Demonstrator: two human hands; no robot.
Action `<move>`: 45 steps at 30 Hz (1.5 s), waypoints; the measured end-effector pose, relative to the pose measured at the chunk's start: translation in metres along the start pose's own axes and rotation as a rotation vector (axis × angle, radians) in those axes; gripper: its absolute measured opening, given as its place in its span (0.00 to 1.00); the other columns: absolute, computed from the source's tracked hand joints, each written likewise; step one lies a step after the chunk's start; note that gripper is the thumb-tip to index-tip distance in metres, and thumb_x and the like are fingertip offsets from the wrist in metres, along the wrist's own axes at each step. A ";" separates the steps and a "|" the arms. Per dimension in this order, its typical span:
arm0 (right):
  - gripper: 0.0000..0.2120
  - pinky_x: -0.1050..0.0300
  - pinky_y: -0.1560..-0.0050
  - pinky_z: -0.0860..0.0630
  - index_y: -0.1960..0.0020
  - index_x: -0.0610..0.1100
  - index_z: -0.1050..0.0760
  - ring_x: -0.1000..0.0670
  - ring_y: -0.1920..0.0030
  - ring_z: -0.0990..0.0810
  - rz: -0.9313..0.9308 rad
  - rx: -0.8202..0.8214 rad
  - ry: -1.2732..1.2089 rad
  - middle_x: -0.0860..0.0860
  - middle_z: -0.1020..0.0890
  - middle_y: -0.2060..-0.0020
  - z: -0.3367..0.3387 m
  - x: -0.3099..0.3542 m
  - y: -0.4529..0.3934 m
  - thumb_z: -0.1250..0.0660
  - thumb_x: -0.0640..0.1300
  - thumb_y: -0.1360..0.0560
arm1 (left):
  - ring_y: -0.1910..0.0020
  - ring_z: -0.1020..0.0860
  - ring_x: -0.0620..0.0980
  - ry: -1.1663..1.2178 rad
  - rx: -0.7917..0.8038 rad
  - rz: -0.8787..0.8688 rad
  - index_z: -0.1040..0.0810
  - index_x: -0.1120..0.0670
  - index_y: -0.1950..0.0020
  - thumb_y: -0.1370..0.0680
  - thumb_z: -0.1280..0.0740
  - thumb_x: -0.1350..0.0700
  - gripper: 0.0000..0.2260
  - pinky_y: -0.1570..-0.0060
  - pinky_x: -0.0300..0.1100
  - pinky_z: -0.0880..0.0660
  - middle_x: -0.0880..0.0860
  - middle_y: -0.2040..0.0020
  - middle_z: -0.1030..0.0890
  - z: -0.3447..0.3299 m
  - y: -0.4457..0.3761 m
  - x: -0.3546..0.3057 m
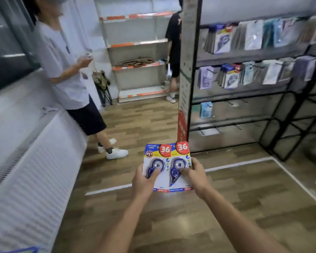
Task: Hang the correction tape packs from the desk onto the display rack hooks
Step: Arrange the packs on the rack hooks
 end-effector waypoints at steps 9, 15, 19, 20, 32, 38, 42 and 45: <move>0.07 0.49 0.50 0.22 0.48 0.39 0.24 0.46 0.53 0.18 0.092 -0.274 0.003 0.44 0.17 0.53 0.186 0.042 -0.094 0.32 0.40 0.25 | 0.61 0.23 0.39 -0.004 0.164 -0.057 0.26 0.52 0.50 0.32 0.23 0.47 0.18 0.69 0.29 0.33 0.44 0.57 0.20 -0.204 -0.046 -0.097; 0.03 0.70 0.68 0.27 0.53 0.42 0.22 0.60 0.67 0.21 0.122 -0.362 0.018 0.52 0.17 0.62 0.242 0.069 -0.174 0.31 0.38 0.27 | 0.59 0.21 0.45 -0.033 0.263 -0.142 0.25 0.52 0.51 0.33 0.22 0.51 0.17 0.65 0.36 0.29 0.46 0.56 0.19 -0.293 -0.116 -0.150; 0.06 0.66 0.66 0.25 0.57 0.47 0.23 0.60 0.65 0.19 0.140 -0.407 0.048 0.55 0.17 0.63 0.274 0.092 -0.249 0.32 0.37 0.27 | 0.58 0.20 0.43 -0.001 0.358 -0.200 0.25 0.50 0.50 0.33 0.22 0.52 0.17 0.61 0.36 0.25 0.47 0.53 0.18 -0.357 -0.181 -0.183; 0.06 0.62 0.62 0.24 0.55 0.47 0.23 0.57 0.62 0.19 0.139 -0.425 0.060 0.54 0.17 0.61 0.281 0.098 -0.269 0.32 0.37 0.27 | 0.58 0.20 0.42 0.017 0.387 -0.213 0.25 0.48 0.51 0.33 0.22 0.54 0.16 0.60 0.37 0.25 0.46 0.53 0.18 -0.372 -0.196 -0.193; 0.05 0.61 0.59 0.34 0.53 0.45 0.28 0.55 0.59 0.24 0.188 -0.651 0.166 0.58 0.22 0.61 0.368 0.144 -0.442 0.33 0.39 0.27 | 0.56 0.18 0.49 0.085 0.470 -0.173 0.21 0.52 0.53 0.19 0.38 0.54 0.07 0.56 0.42 0.22 0.54 0.52 0.16 -0.526 -0.333 -0.270; 0.09 0.63 0.65 0.35 0.51 0.46 0.31 0.58 0.62 0.25 0.293 -0.732 0.109 0.58 0.23 0.62 0.427 0.177 -0.521 0.32 0.39 0.27 | 0.57 0.23 0.50 0.169 0.384 -0.192 0.21 0.56 0.54 0.20 0.36 0.58 0.06 0.58 0.43 0.29 0.54 0.57 0.18 -0.590 -0.384 -0.297; 0.10 0.76 0.67 0.34 0.50 0.48 0.30 0.65 0.63 0.26 0.351 -0.678 0.144 0.59 0.23 0.62 0.454 0.201 -0.572 0.32 0.39 0.28 | 0.54 0.21 0.52 0.230 0.335 -0.142 0.21 0.55 0.52 0.20 0.36 0.60 0.05 0.52 0.46 0.25 0.54 0.54 0.17 -0.624 -0.404 -0.306; 0.10 0.78 0.66 0.34 0.54 0.51 0.30 0.64 0.62 0.26 0.378 -0.600 0.161 0.58 0.23 0.61 0.463 0.212 -0.603 0.32 0.38 0.28 | 0.54 0.20 0.53 0.279 0.302 -0.111 0.20 0.51 0.55 0.20 0.36 0.61 0.08 0.52 0.47 0.24 0.53 0.56 0.17 -0.639 -0.414 -0.312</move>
Point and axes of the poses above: each hand's wrist, its own y-axis away from the middle knuckle, its own z-axis out of the back of the hand, x = y × z, the point moved 5 cm from there along -y, towards the middle knuckle
